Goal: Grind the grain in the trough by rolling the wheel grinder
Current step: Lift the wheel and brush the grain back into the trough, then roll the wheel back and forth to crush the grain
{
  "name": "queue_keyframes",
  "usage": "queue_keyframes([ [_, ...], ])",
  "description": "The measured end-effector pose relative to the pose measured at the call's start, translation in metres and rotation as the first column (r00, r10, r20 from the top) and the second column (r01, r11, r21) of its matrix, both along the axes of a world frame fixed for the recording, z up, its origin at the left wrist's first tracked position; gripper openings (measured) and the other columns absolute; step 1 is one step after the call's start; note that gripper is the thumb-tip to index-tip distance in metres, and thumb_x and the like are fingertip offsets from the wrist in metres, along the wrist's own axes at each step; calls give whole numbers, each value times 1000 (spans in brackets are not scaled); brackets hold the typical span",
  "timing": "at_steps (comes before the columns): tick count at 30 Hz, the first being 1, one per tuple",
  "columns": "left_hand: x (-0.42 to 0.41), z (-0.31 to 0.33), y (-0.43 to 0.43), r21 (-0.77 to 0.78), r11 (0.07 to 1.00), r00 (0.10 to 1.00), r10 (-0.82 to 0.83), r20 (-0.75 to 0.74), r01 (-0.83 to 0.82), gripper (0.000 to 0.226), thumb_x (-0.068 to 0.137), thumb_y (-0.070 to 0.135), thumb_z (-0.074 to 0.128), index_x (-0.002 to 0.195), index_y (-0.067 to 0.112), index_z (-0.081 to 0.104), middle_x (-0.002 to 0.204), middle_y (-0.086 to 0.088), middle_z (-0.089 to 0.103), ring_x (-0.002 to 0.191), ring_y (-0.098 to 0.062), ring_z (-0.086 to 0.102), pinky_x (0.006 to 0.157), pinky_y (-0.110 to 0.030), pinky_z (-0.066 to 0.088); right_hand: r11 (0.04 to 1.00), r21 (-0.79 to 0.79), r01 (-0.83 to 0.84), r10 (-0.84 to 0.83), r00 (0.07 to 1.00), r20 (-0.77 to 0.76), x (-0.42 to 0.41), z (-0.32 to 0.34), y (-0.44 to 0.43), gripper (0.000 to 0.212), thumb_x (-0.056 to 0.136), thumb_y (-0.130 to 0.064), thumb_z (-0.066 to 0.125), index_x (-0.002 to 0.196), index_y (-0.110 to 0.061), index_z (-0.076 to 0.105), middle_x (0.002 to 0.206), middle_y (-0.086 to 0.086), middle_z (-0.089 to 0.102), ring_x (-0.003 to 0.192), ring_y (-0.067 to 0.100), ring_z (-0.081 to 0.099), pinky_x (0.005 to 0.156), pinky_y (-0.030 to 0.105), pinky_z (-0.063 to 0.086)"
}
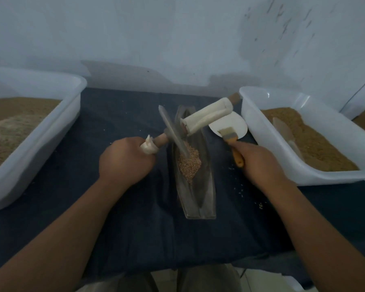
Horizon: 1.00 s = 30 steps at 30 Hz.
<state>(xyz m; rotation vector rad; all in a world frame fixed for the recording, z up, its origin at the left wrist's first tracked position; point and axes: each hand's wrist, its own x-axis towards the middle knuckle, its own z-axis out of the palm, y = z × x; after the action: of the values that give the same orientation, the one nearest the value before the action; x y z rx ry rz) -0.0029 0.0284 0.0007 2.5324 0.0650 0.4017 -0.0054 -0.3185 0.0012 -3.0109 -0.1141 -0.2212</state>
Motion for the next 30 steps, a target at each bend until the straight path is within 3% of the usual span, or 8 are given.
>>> queue_keyframes([
  [3, -1, -1, -1, 91, 996, 1000, -1, 26, -1, 41, 88, 56, 50, 62, 25, 57, 59, 10, 59, 55, -13, 55, 52, -25, 35, 999, -17, 31, -34, 979, -203, -6, 8, 1, 84, 98, 6, 53, 163, -43, 32, 170, 1, 34, 155, 28, 32, 123, 42, 30],
  [8, 0, -4, -8, 257, 966, 993, -55, 106, 26, 46, 91, 59, 45, 61, 26, 54, 56, 10, 54, 50, -13, 51, 50, -24, 33, 917, 297, -268, 21, 774, 633, -45, 64, 20, 48, 96, -9, 53, 143, -15, 60, 143, -2, 60, 130, 11, 55, 110, 29, 44],
  [11, 2, -1, -9, 354, 934, 984, -106, 140, 50, 37, 89, 51, 58, 61, 26, 50, 56, 11, 50, 49, -13, 49, 50, -23, 34, 948, 32, -318, 283, 883, 374, -48, 92, 39, 79, 89, -40, 63, 161, -26, 36, 166, -7, 33, 154, 11, 29, 122, 24, 25],
  [14, 0, 5, -10, 462, 883, 970, -177, 169, 81, 38, 87, 46, 63, 61, 27, 44, 55, 11, 46, 47, -15, 46, 50, -24, 34, 909, -240, -340, 348, 937, -10, -33, 88, 63, 96, 86, -39, 72, 167, -27, 22, 162, 0, 38, 145, 20, 43, 110, 35, 45],
  [18, -8, 11, -13, 567, 822, 956, -208, 205, 57, 37, 82, 40, 70, 61, 26, 43, 53, 10, 39, 43, -15, 41, 48, -21, 24, 906, -246, -344, 356, 935, 5, -12, 71, 78, 23, 93, -33, 66, 112, -29, 53, 97, -5, 60, 93, 25, 67, 70, 39, 53],
  [22, -8, 13, -13, 587, 806, 958, -222, 183, 75, 39, 84, 39, 71, 63, 26, 40, 56, 8, 42, 48, -20, 47, 48, -24, 30, 949, -187, -255, 272, 960, 67, -12, 58, 67, 42, 91, -42, 65, 127, -29, 50, 82, -1, 66, 71, 27, 65, 57, 36, 51],
  [26, -8, 15, -13, 603, 793, 954, -241, 179, 87, 38, 85, 39, 69, 64, 25, 40, 58, 9, 44, 50, -19, 48, 49, -25, 33, 957, -230, -177, 209, 970, 123, -14, 47, 48, 34, 93, -52, 57, 70, -29, 47, 62, -7, 52, 54, 14, 51, 51, 32, 46],
  [30, 5, 31, -21, 693, 713, 972, -222, 80, 106, 31, 84, 47, 57, 64, 26, 44, 62, 10, 47, 53, -15, 45, 51, -25, 27, 971, -202, -126, 137, 990, 43, 5, 39, 44, 38, 94, -49, 53, 63, -28, 51, 59, -7, 53, 53, 12, 52, 49, 30, 41],
])
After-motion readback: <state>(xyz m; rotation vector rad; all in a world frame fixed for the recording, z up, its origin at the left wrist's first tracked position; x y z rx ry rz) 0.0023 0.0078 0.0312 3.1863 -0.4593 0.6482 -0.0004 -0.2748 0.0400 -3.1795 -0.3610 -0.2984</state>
